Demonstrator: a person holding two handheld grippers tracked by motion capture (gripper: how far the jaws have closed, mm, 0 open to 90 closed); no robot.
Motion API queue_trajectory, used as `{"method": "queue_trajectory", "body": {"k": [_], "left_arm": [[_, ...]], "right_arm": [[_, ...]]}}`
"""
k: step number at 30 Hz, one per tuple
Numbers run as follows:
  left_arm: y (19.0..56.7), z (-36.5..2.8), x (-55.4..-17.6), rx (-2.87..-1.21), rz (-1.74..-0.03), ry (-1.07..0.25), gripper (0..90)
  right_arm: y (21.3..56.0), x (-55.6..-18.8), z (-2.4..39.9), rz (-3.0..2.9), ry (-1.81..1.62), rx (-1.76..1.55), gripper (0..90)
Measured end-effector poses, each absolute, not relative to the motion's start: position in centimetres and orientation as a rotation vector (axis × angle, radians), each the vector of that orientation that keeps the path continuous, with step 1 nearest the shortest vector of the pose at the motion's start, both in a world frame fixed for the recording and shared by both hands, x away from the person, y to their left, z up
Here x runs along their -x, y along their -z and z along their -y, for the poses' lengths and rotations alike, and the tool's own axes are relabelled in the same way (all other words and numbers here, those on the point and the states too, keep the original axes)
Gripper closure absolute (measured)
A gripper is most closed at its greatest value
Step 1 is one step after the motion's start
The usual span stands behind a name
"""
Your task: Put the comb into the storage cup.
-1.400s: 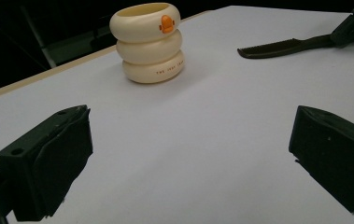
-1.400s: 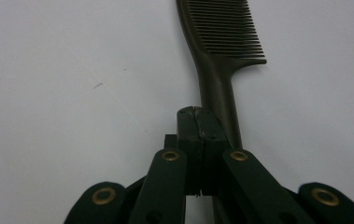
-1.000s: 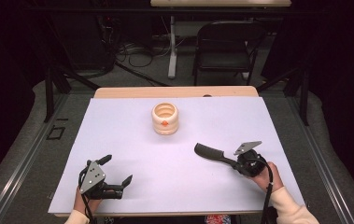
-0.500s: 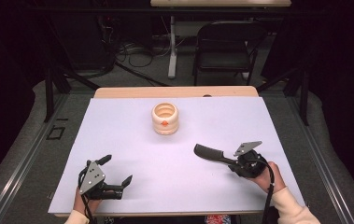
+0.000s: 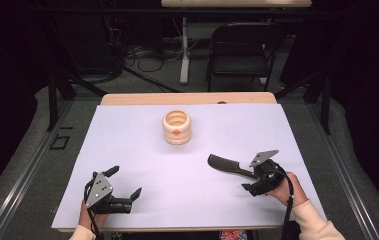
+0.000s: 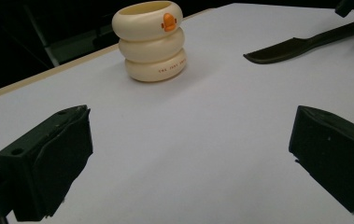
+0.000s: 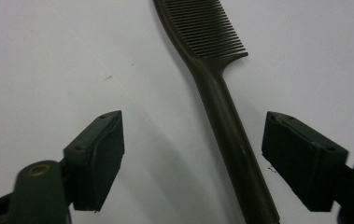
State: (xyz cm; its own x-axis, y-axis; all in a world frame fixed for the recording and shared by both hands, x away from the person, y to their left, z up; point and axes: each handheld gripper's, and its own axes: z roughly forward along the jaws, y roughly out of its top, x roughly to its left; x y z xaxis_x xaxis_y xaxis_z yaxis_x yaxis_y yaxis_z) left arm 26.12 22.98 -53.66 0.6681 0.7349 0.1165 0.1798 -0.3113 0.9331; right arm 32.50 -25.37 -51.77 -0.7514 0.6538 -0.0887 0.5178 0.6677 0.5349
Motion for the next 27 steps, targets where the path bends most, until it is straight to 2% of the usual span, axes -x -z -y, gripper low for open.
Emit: {"method": "queue_trajectory", "body": {"k": [1,3,6,14,27], "left_arm": [[53.7,-23.0,-26.1,-1.833,-0.728,-0.663,0.0],[53.7,-22.9,-26.1,-1.836,-0.724,-0.664,0.0],[53.7,-23.0,-26.1,-1.832,-0.724,-0.662,0.0],[53.7,-22.9,-26.1,-1.830,-0.730,-0.662,0.0],[53.6,-22.9,-26.0,-1.828,-0.723,-0.664,0.0]], "right_arm": [[51.8,-32.6,25.3,-2.619,-0.705,-0.943,13.8],[51.9,-32.7,25.3,-2.627,-0.695,-0.937,12.9],[52.1,-32.9,25.3,-2.637,-0.678,-0.947,6.8],[52.1,-33.3,25.2,-2.641,-0.655,-0.944,0.0],[52.1,-34.4,24.8,-2.697,-0.611,-0.922,0.0]]}}
